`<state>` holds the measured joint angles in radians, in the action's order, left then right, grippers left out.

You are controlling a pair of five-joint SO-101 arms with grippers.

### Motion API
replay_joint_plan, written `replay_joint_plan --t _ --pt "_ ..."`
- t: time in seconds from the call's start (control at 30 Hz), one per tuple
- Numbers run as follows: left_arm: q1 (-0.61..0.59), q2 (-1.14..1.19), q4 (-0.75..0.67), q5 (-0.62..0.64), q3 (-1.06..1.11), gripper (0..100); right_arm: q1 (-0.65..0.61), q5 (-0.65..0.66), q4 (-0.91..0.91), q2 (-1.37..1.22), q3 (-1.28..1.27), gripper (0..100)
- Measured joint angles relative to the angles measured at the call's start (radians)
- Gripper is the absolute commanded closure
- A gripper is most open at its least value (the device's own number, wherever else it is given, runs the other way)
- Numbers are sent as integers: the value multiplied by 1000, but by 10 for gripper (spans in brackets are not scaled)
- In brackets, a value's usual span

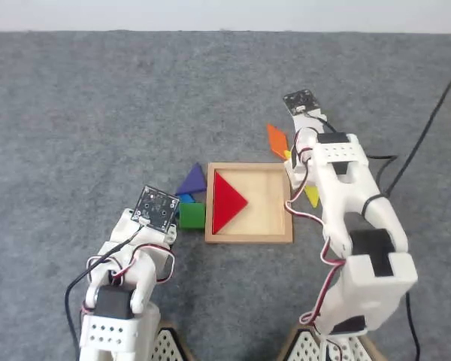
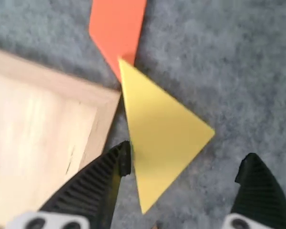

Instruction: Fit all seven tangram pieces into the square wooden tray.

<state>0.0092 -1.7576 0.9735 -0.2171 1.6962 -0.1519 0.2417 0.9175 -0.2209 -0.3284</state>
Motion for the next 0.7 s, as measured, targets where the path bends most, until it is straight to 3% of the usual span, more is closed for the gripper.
replay_joint_plan --t 0.5,0.7 --pt "0 0 0 0 0 949 -81 72 -48 -97 28 653" --pt "0 0 0 0 0 949 -95 72 -48 -97 28 740"
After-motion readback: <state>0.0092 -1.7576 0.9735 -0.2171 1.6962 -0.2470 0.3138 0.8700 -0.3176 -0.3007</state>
